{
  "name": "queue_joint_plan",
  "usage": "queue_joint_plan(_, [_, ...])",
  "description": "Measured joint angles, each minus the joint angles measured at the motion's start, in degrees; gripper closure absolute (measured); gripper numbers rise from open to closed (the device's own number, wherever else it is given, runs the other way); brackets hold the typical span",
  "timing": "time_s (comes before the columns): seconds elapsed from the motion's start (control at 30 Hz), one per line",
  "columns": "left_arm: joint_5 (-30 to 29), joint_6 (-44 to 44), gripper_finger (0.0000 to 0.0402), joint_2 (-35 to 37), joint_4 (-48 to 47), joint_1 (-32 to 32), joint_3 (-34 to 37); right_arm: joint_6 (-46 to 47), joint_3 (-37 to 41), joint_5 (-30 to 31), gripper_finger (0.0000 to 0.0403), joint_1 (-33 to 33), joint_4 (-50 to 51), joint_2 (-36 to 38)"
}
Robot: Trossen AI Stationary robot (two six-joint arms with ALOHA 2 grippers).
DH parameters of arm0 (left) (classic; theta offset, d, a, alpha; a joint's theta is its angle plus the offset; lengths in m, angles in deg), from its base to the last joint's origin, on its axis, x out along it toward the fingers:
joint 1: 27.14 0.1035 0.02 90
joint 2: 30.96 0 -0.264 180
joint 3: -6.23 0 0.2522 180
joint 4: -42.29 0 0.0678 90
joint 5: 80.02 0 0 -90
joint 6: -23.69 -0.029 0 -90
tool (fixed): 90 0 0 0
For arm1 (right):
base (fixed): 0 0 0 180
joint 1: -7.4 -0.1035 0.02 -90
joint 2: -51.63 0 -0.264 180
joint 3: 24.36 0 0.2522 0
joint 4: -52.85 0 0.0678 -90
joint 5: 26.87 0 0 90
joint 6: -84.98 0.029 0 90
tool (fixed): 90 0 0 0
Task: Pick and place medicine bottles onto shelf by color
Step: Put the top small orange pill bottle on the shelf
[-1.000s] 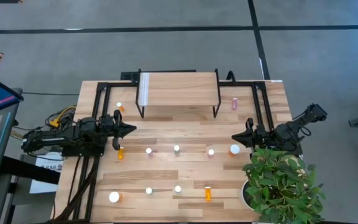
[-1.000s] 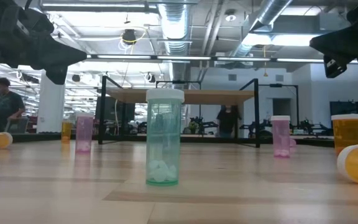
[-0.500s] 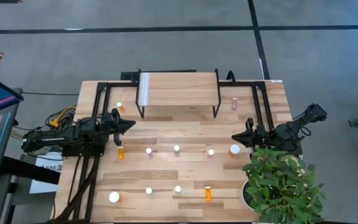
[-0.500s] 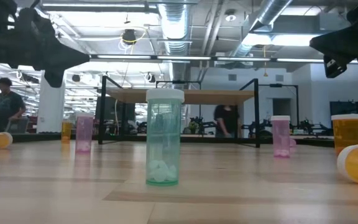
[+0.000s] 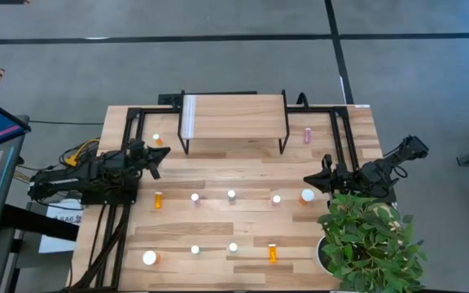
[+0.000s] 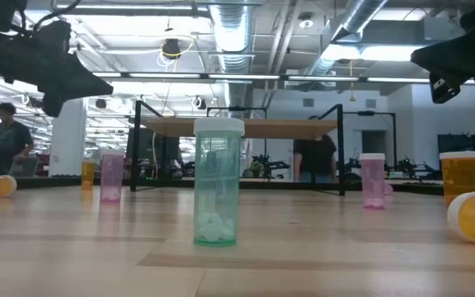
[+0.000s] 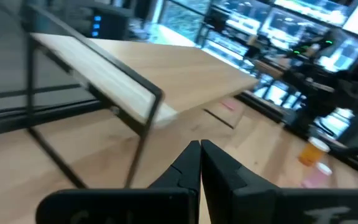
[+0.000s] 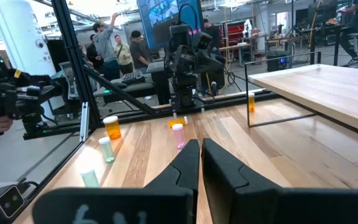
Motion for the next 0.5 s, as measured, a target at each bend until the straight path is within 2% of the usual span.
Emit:
queue_joint_plan(0.23, [-2.2,1.7,0.0402,0.0,-2.8,0.2,-2.7,0.0,0.0,0.0,0.0359,0.0,0.0,0.0])
queue_joint_plan(0.5, [-9.4,1.9,0.0401,0.0,-9.2,0.2,-5.5,0.0,0.0,0.0,0.0359,0.0,0.0,0.0])
